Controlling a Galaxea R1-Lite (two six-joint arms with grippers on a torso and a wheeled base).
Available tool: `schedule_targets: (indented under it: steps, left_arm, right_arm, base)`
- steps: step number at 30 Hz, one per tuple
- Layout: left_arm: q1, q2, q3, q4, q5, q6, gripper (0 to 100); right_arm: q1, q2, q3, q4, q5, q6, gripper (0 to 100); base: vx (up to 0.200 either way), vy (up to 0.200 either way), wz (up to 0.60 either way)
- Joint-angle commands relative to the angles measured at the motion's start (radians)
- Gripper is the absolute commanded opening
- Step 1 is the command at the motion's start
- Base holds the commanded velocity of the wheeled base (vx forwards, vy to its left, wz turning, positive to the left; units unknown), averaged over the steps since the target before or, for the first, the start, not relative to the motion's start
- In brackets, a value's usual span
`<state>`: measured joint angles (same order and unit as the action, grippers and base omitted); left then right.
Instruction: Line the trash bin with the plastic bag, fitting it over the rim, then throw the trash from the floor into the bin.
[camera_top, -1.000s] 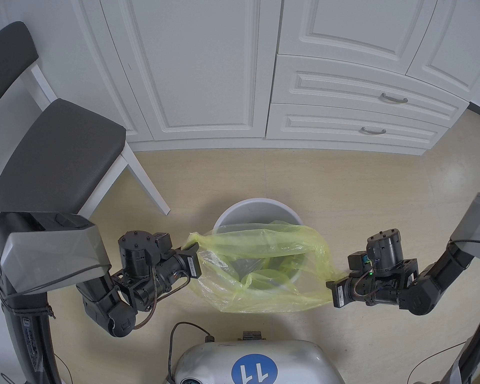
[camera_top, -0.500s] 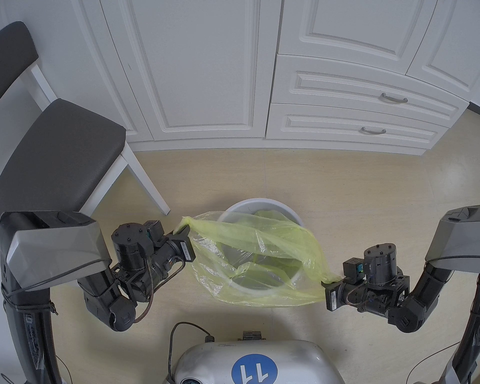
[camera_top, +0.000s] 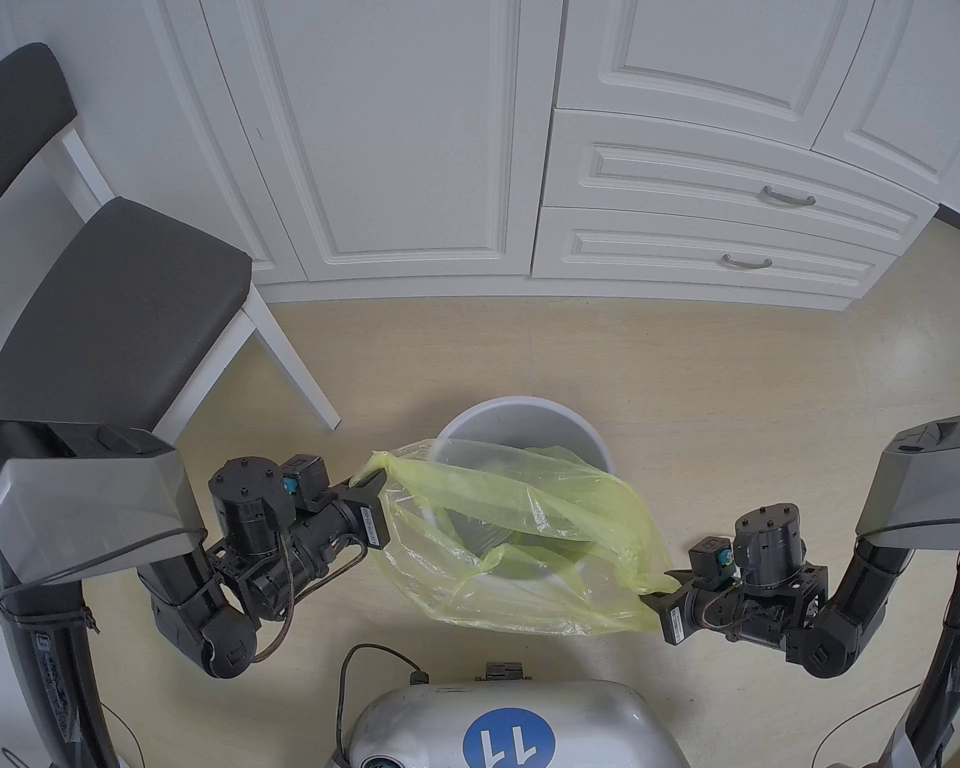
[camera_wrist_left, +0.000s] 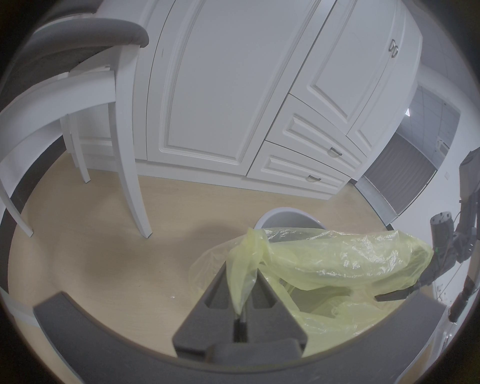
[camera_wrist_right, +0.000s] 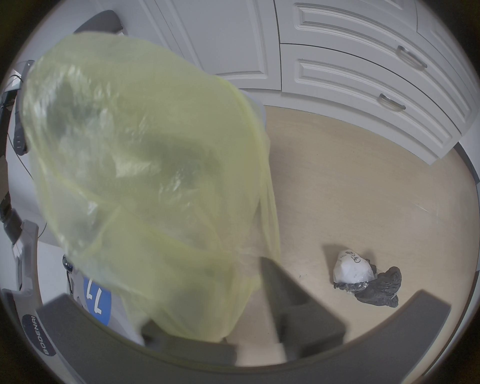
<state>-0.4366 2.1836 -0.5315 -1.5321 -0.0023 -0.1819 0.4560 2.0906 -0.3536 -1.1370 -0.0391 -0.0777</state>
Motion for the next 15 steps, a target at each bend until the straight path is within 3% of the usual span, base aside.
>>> schedule_targets:
  steps: [1, 6, 10, 11, 12, 15]
  left_arm:
    - [-0.004, 0.028, -0.016, 0.0, 0.01, -0.001, 0]
    - [0.002, -0.022, -0.016, 0.0, 0.01, -0.004, 0]
    - [0.007, -0.021, -0.024, 0.001, 0.012, -0.004, 0]
    - [0.007, -0.021, -0.024, 0.001, 0.012, -0.004, 0]
    - [0.012, -0.013, -0.025, 0.001, 0.01, -0.004, 0]
    - [0.013, 0.004, -0.025, 0.001, 0.01, -0.004, 0]
  right_arm:
    - [-0.002, -0.055, 0.039, -0.033, 0.013, -0.008, 100]
    - [-0.022, -0.208, 0.108, -0.032, 0.15, -0.034, 100]
    - [-0.1, -0.268, 0.127, -0.033, 0.308, -0.036, 100]
    - [-0.1, -0.268, 0.127, -0.033, 0.308, -0.036, 100]
    - [-0.166, -0.276, 0.128, -0.038, 0.435, -0.036, 100]
    - [-0.247, -0.276, 0.139, -0.044, 0.648, -0.036, 100]
  base:
    - [0.0, 0.0, 0.0]
    - [0.0, 0.0, 0.0]
    - [0.0, 0.0, 0.0]
    - [0.0, 0.0, 0.0]
    - [0.0, 0.0, 0.0]
    - [0.0, 0.0, 0.0]
